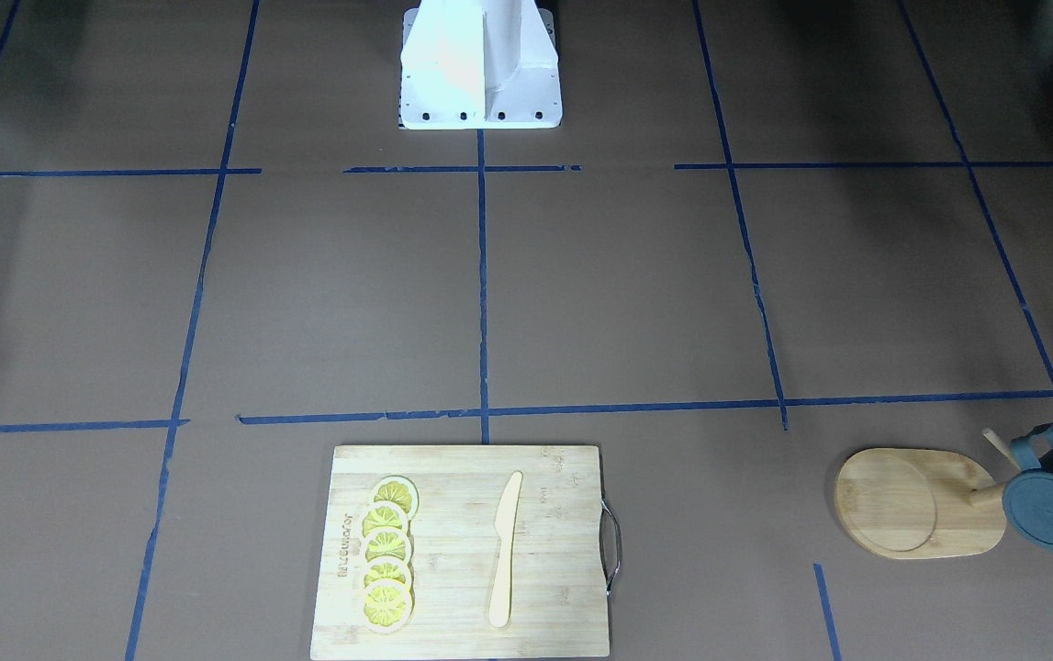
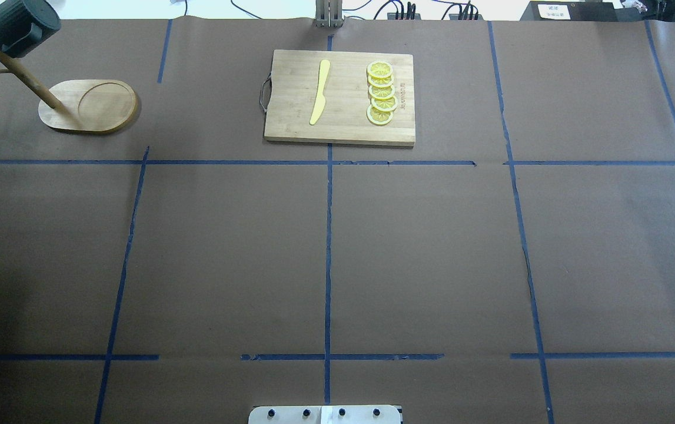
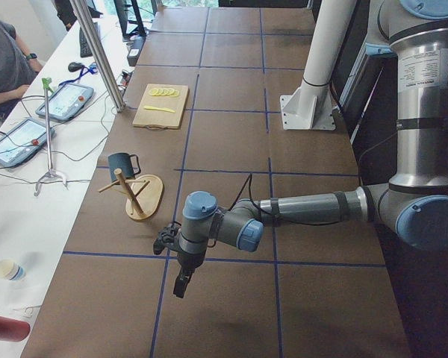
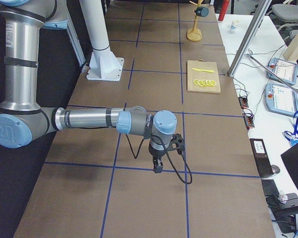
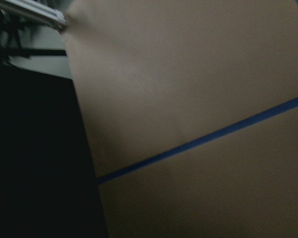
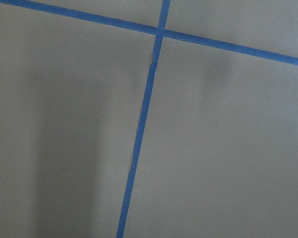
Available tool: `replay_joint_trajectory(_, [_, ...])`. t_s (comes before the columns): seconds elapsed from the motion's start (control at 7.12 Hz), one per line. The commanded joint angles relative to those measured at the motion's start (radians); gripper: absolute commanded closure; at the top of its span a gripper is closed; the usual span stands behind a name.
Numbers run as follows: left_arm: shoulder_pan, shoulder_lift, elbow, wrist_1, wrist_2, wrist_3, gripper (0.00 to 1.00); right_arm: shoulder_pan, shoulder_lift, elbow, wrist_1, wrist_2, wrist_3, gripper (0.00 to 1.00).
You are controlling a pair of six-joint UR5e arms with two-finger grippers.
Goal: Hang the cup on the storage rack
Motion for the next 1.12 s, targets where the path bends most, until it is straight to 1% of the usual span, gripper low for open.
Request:
replay_joint_trajectory(0.0, [-0.061,-0.019,-0.029,0.214,-0.232,-0.036,0.0,0.0,0.002,-0.008,0.004,0.0,0.0,0.0])
replay_joint_trajectory(0.14, [-0.061,-0.024,-0.103,0.333,-0.24,-0.03,0.0,0.0,0.002,-0.008,0.004,0.0,0.0,0.0])
replay_joint_trajectory(0.28, [-0.061,-0.023,-0.151,0.371,-0.24,-0.017,0.0,0.0,0.002,-0.006,0.004,0.0,0.0,0.0])
replay_joint_trajectory(0.56, [-0.065,-0.023,-0.179,0.446,-0.24,0.102,0.0,0.0,0.002,-0.008,0.011,0.0,0.002,0.0])
replay_joint_trajectory(0.7, [-0.078,-0.021,-0.204,0.491,-0.24,0.12,0.0,0.0,0.002,-0.008,0.011,0.0,0.002,0.0])
replay_joint_trajectory(0.98, [-0.078,-0.03,-0.202,0.482,-0.237,0.119,0.0,0.0,0.002,-0.009,0.011,0.0,0.003,0.0])
